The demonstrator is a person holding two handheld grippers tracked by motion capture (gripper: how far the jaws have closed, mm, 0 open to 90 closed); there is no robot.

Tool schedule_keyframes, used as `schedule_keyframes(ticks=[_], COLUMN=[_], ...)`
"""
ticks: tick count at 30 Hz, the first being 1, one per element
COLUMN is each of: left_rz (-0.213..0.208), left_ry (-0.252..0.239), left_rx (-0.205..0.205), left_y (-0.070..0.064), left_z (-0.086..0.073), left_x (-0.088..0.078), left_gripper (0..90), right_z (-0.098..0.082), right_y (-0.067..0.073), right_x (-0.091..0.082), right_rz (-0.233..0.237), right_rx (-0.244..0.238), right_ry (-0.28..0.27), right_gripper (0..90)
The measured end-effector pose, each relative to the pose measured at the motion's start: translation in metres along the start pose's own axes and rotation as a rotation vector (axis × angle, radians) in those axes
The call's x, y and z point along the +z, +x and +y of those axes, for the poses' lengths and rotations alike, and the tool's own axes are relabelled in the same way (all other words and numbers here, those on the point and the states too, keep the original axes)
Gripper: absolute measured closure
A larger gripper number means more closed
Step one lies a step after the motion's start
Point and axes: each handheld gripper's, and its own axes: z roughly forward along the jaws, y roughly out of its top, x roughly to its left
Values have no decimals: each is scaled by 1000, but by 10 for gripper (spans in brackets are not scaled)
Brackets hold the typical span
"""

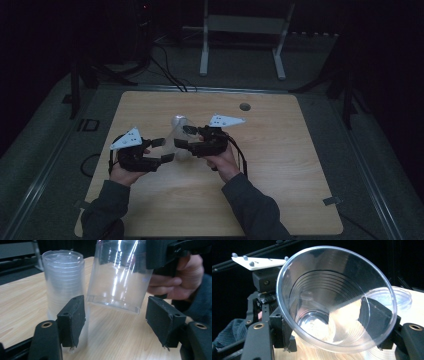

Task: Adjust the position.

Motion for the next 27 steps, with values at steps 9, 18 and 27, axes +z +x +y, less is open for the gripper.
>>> schedule_keyframes(ticks=[9,18,27], left_rz=[107,153,162], left_ry=[56,91,118], left_rx=[75,114,127], left_y=[-11,-18,-19], left_z=[4,6,8], left_x=[3,9,13], left_gripper=[313,318,296], right_z=[2,4,4], right_y=[3,5,11], right_x=[0,1,5], right_rz=[-53,-80,-105], right_rx=[-36,-50,-87], right_ry=[38,61,104], right_gripper=[305,305,305])
